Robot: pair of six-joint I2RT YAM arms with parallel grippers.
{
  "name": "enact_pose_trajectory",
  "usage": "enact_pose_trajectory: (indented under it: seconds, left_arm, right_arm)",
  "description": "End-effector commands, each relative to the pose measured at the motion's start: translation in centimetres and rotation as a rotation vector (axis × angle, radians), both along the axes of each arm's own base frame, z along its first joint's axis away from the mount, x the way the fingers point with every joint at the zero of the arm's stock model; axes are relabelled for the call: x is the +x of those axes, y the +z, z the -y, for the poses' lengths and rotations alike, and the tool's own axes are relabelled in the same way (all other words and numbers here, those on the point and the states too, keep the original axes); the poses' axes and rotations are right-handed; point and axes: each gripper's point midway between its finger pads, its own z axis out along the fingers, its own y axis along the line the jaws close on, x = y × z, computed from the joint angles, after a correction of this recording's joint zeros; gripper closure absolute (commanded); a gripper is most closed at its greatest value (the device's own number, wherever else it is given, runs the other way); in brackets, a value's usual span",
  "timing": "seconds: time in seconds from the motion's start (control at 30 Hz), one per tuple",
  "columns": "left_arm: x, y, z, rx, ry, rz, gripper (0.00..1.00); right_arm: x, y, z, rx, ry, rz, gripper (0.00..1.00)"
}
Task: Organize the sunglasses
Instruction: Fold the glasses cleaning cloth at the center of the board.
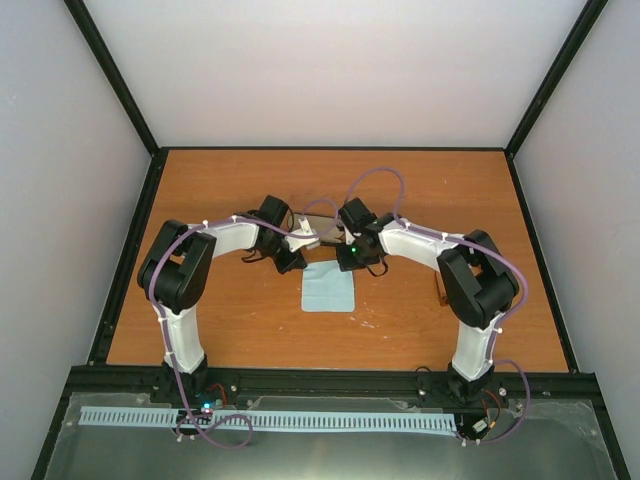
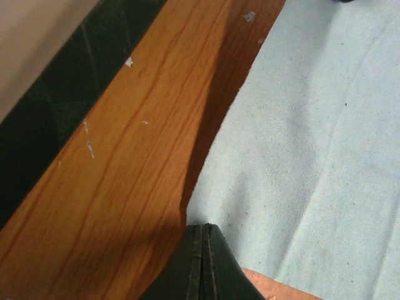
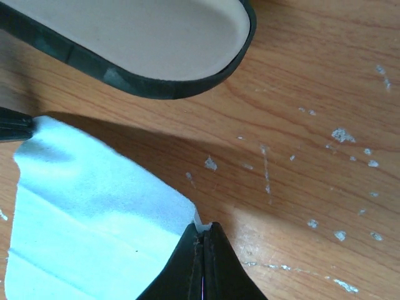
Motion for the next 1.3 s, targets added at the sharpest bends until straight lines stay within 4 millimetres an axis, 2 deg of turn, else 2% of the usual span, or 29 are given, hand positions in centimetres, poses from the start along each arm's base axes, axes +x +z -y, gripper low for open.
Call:
enact_pose_trajectory:
  seconds: [0.0,0.3,0.37,0.43,0.6,0.67,0.83,1.07,1.27]
  left_arm:
    - [1.2,3.0,1.4,-0.056,0.008,0.056,0.99]
    - [1.9,6.1,2.0,-0.107,0.02,0.1,1.0]
    - [1.9,6.2,2.1,-0.113,0.022,0.102,1.0]
    - [1.9,5.6,2.0,-0.1,0.03,0.084,0.99]
    - [1.6,3.2,1.9,-0.062,0.018,0.027,0.84]
    - [1.3,2.7,1.9,-0.054,0.001,0.019,0.81]
    - [0.6,1.5,2.0,-0.031,-0.029,-0.007,0.79]
    - [0.0,0.9,2.0,-0.02,-0.047,-0.024,0.74]
    - [-0.8,-0.4,2.1,0.016,-0.076,-0.016,0.74]
  right_arm:
    - [0.1,1.3,-0.1,0.022,0.003,0.047,0.97]
    - [-0.5,0.9,0.4,0.025,-0.01,0.045,0.97]
    - [-0.6,0.9,0.5,0.029,-0.013,0.052,0.97]
    - [-0.7,0.6,0.6,0.024,-0.014,0.046,0.97]
    - [-0.5,0.3,0.5,0.014,-0.009,0.044,0.97]
    - [-0.4,0.3,0.5,0.012,-0.011,0.046,0.97]
    - [-0.1,0.2,0.5,0.006,-0.011,0.048,0.97]
    - [0.0,0.0,0.3,0.005,-0.006,0.041,0.97]
    - [-0.2,-0.1,0.4,-0.001,0.0,0.037,0.97]
